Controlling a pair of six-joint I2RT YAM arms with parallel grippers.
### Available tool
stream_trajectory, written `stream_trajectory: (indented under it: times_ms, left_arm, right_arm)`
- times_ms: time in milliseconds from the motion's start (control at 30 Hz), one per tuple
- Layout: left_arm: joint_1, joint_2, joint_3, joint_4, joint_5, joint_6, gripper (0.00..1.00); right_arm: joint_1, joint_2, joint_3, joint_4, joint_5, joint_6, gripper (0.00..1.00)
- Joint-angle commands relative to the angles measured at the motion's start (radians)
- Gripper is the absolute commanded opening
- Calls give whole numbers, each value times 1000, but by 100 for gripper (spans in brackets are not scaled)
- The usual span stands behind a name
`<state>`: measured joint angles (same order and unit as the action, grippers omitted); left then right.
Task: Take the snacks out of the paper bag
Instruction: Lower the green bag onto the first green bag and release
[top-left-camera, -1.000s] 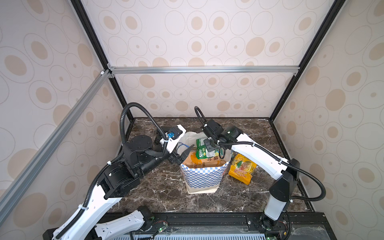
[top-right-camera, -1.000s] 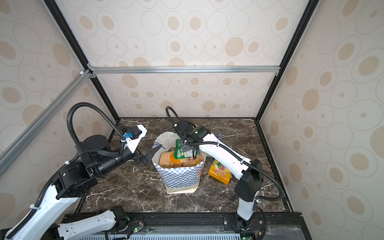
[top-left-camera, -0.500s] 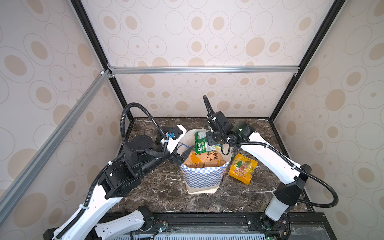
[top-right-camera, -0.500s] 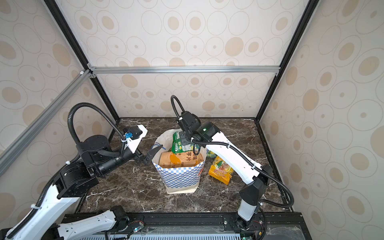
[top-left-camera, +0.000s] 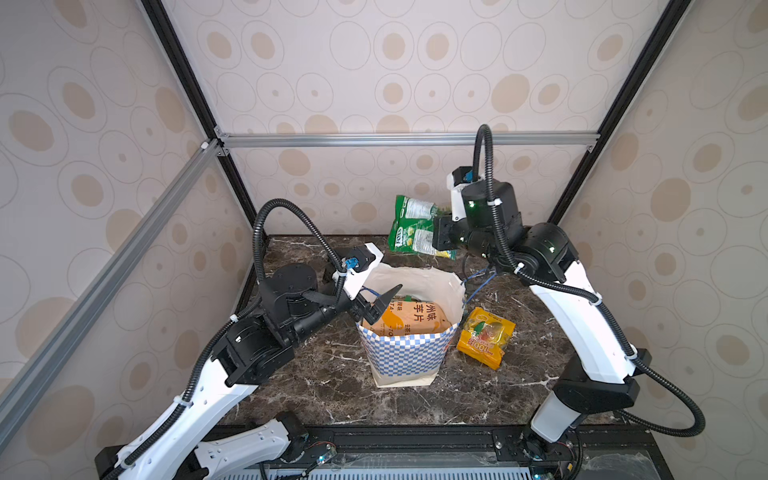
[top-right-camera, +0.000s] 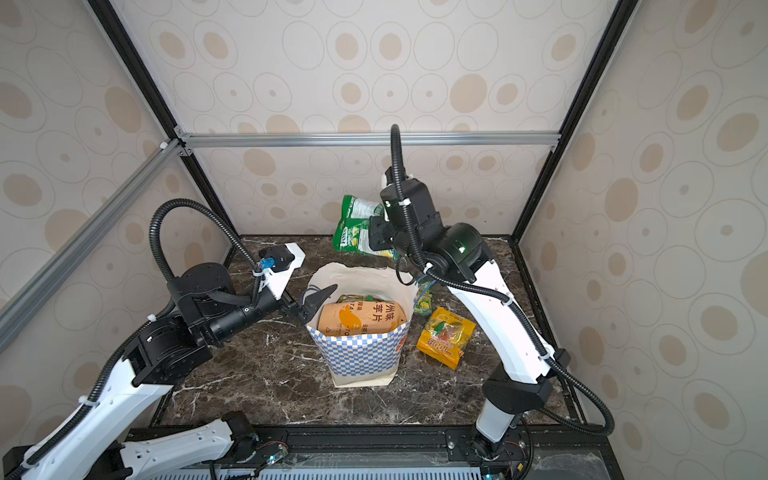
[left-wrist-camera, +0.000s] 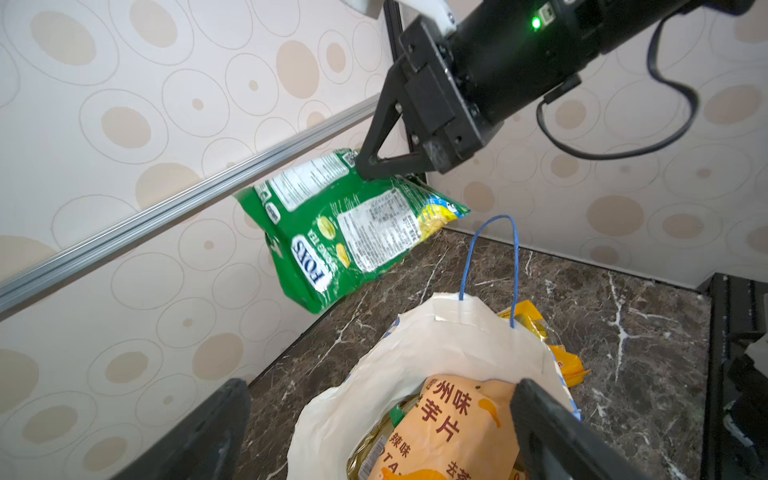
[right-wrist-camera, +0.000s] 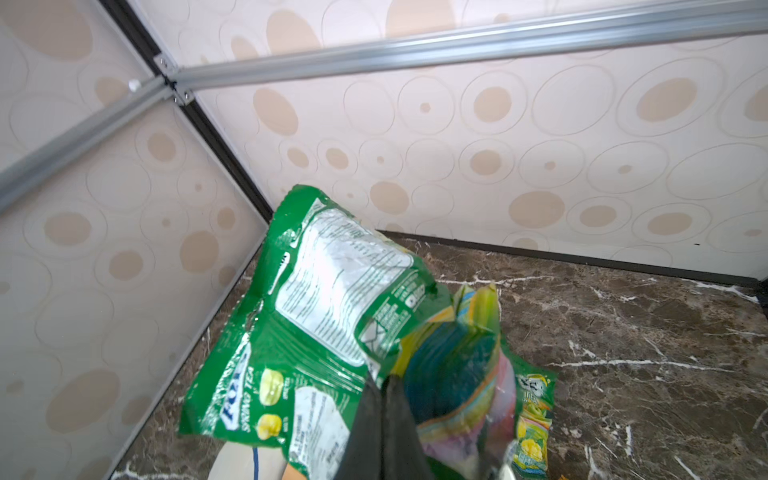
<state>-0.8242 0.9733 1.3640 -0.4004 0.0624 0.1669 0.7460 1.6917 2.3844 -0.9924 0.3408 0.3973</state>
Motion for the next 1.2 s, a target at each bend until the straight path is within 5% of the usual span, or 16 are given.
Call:
stream_trajectory:
  times_ms: [0, 200, 433, 733, 1167]
  left_arm:
    - [-7, 7, -6, 110, 79, -60, 98]
    - [-7, 119, 59, 41, 256, -92, 98]
    - [-9, 183, 104, 6, 350, -105, 98]
    - [-43, 249, 148, -115, 431, -115, 98]
    - [-89, 265, 179, -170, 320, -89, 98]
  right_arm:
    - [-89, 2, 10, 44, 7, 65, 0]
    - [-317, -31, -74, 49, -87, 208, 0]
    - [-565, -96, -382, 142, -214, 304, 0]
    - [-637, -17, -652, 314, -230, 311, 0]
    - [-693, 259, -662, 340, -400, 324, 0]
